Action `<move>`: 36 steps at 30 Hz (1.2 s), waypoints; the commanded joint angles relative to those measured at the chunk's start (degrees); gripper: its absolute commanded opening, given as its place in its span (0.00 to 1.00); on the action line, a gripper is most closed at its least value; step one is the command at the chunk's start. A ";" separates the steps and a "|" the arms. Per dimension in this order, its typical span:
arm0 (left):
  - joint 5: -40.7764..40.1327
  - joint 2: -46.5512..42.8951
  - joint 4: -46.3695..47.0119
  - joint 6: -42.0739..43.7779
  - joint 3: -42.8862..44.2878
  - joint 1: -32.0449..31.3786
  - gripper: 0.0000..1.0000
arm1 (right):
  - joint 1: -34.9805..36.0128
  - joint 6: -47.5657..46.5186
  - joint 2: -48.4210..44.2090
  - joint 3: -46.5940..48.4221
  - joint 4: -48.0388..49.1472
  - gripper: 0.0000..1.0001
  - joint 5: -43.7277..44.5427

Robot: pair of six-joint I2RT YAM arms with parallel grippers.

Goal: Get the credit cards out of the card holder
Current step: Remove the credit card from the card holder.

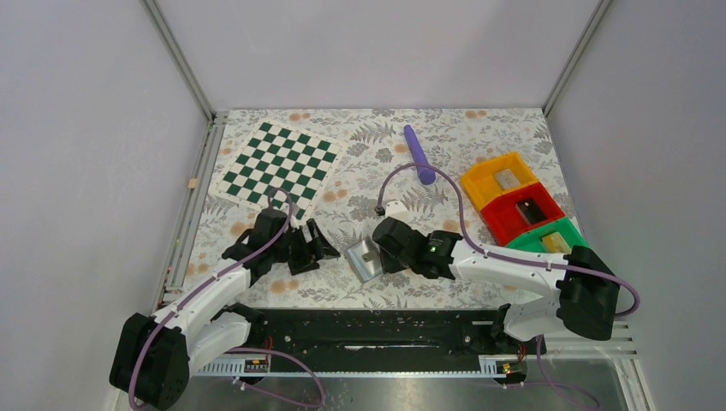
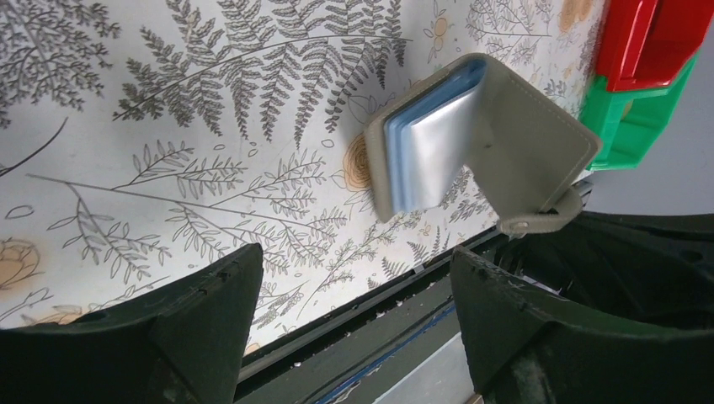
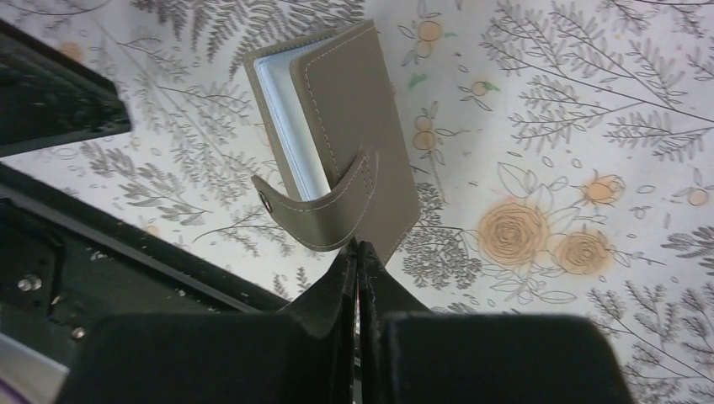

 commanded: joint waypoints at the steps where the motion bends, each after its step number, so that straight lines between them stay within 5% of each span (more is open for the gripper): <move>1: 2.42 1.37 4.98 -1.52 -1.14 -0.06 0.80 | -0.38 1.42 -2.19 0.59 3.34 0.00 -3.58; 10: 1.65 3.86 7.66 -1.02 -2.51 -2.54 0.76 | -10.50 9.32 -6.41 -10.77 15.68 0.00 -19.65; 16: 2.24 9.72 12.56 -2.18 -1.56 -7.09 0.72 | -19.24 6.63 -2.37 -15.12 19.77 0.00 -26.93; 36: -6.09 20.34 15.25 0.03 7.60 -8.90 0.67 | -21.99 -0.78 -0.14 -18.49 19.04 0.00 -28.45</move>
